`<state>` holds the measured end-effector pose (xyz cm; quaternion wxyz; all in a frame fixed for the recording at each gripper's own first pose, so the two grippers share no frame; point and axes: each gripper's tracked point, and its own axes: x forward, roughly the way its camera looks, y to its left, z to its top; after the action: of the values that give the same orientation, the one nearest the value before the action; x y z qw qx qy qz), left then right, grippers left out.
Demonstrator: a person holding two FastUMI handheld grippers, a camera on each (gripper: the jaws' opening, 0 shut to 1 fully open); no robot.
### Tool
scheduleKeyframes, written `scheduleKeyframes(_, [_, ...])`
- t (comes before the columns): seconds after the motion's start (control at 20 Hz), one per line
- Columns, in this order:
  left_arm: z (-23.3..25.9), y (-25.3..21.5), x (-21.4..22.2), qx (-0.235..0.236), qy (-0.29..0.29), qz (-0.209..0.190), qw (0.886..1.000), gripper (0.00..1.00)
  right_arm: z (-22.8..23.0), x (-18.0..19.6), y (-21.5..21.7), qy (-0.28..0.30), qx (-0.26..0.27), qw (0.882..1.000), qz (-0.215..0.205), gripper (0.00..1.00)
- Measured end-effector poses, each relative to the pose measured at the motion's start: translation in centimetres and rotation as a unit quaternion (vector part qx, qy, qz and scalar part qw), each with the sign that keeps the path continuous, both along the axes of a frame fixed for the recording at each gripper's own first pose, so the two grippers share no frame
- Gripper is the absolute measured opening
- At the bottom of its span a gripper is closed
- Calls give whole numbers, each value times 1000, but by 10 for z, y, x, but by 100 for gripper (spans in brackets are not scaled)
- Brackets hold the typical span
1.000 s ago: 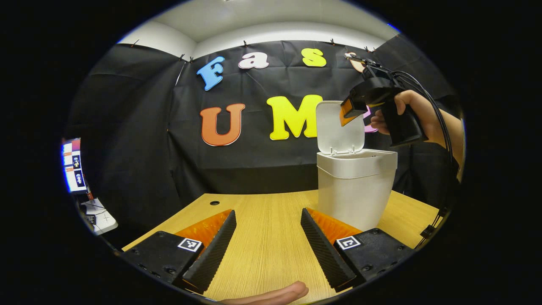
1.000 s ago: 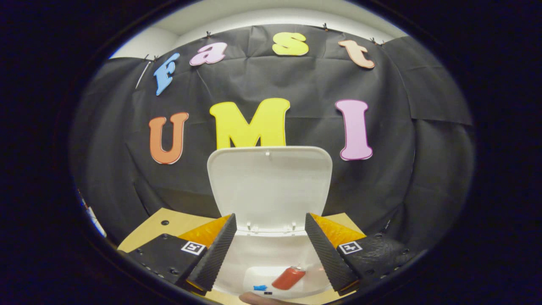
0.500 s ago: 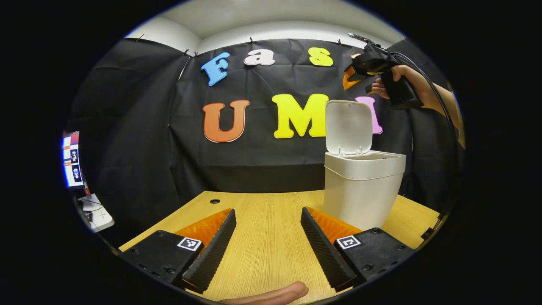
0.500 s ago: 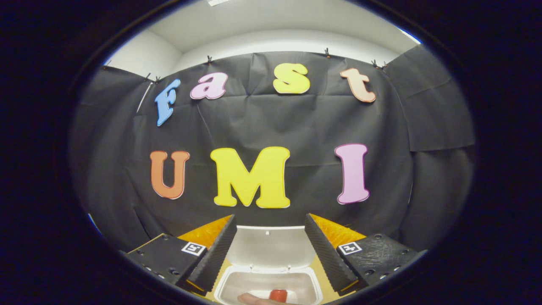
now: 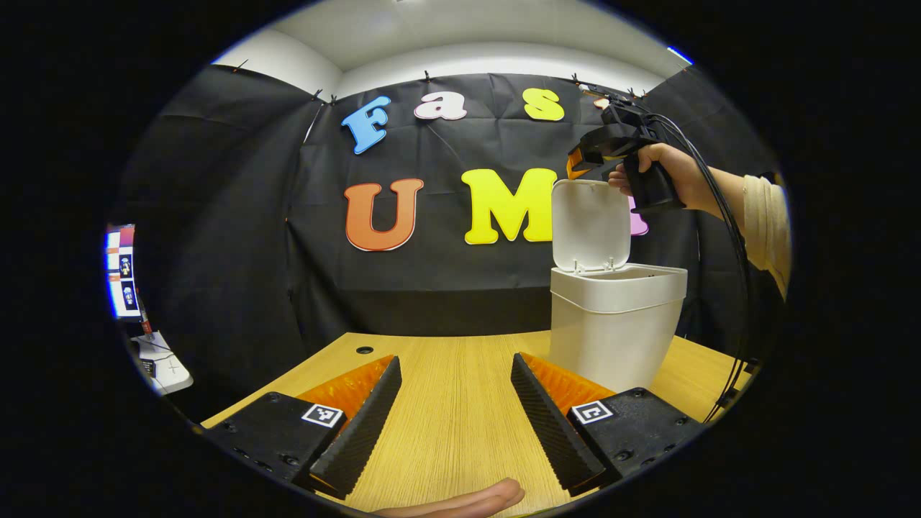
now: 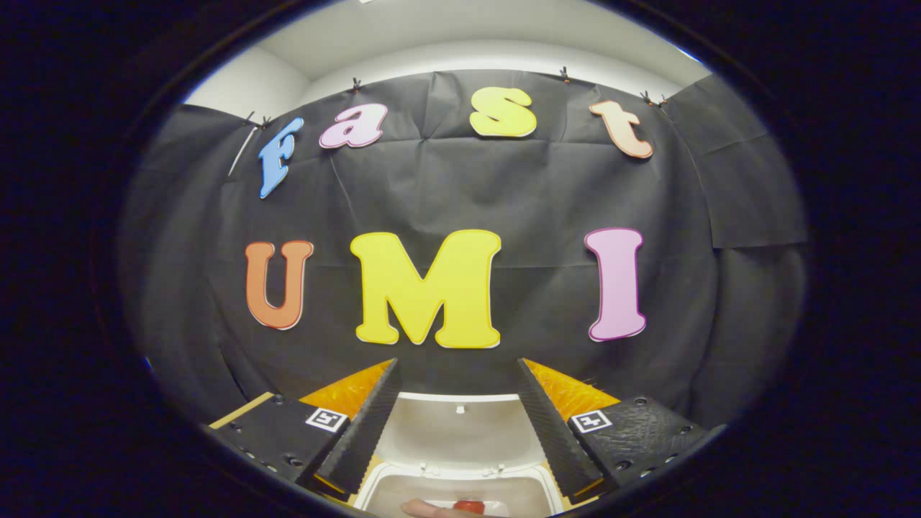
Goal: Press the lid of the desktop garbage bin to open it, pick up the crumpled paper on the desktop and throw it into the bin, then pick up the pop can on the desktop and drop it into the bin, and finally close the garbage bin lid.
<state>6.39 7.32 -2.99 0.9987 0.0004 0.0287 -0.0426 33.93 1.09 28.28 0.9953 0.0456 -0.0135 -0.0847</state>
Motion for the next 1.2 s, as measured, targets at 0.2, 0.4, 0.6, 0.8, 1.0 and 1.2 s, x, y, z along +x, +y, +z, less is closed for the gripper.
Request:
scheduleKeyframes(0.2, [-3, 23, -3, 19, 2, 37, 999, 99, -7, -21, 2, 16, 2, 1000, 0, 96])
scheduleKeyframes(0.4, [2, 31, -5, 38, -11, 41, 998, 99, -22, -51, 4, 44, 16, 999, 9, 96])
scheduleKeyframes(0.6, [-2, 28, -12, 42, -7, 35, 998, 99, -42, -71, -1, 82, 25, 996, -8, 95])
scheduleKeyframes(0.8, [2, 16, -17, 44, -14, 23, 999, 99, -52, -80, 1, 104, 25, 994, 4, 95])
scheduleKeyframes(1.0, [2, -4, -19, 34, -19, -16, 999, 98, -69, -86, -7, 137, 21, 990, 1, 96])
scheduleKeyframes(1.2, [-2, -11, -19, 25, -11, -36, 999, 98, -85, -89, -5, 168, 42, 985, -3, 95])
